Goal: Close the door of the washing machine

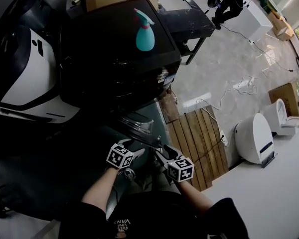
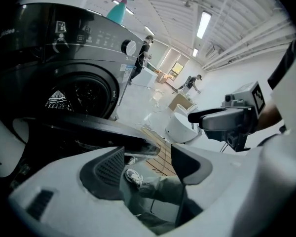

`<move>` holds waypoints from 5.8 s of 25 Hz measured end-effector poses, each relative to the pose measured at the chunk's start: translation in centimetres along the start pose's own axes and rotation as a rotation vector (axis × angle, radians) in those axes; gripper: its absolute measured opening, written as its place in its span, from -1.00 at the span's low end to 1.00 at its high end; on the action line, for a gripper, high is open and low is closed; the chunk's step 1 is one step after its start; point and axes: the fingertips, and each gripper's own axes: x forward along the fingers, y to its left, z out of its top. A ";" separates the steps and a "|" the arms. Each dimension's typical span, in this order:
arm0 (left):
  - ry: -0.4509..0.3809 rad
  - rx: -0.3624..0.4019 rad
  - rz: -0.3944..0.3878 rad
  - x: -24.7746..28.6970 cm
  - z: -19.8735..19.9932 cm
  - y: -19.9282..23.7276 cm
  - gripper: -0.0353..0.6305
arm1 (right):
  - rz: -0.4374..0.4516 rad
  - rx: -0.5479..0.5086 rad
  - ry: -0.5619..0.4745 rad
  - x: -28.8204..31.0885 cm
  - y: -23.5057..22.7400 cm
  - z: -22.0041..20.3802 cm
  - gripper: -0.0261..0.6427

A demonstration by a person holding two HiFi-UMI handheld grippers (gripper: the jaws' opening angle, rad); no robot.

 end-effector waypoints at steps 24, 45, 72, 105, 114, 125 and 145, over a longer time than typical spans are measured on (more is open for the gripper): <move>-0.131 -0.009 0.221 5.2 12.8 7.9 -0.68 | -0.097 0.057 0.054 11.9 -14.1 7.1 -0.92; -0.292 -0.160 0.398 1.7 15.9 13.6 -0.87 | -0.090 0.171 -0.089 19.5 -16.6 15.0 -0.92; -0.376 -0.218 0.510 -0.5 16.9 17.0 -0.87 | -0.079 0.191 -0.139 21.4 -17.5 16.8 -0.93; -0.433 0.054 0.261 -8.5 13.6 4.9 -0.87 | -0.206 0.130 -0.389 2.1 -5.9 12.1 -0.92; -0.452 0.169 0.192 -13.6 9.6 0.9 -0.87 | -0.255 0.110 -0.474 -3.7 1.0 8.4 -0.92; -0.430 0.249 0.146 -19.1 3.0 -2.4 -0.87 | -0.292 0.081 -0.518 -8.3 8.6 2.9 -0.92; -0.448 0.347 0.061 -24.1 -3.9 -8.9 -0.87 | -0.284 0.017 -0.490 -13.0 16.3 -3.2 -0.93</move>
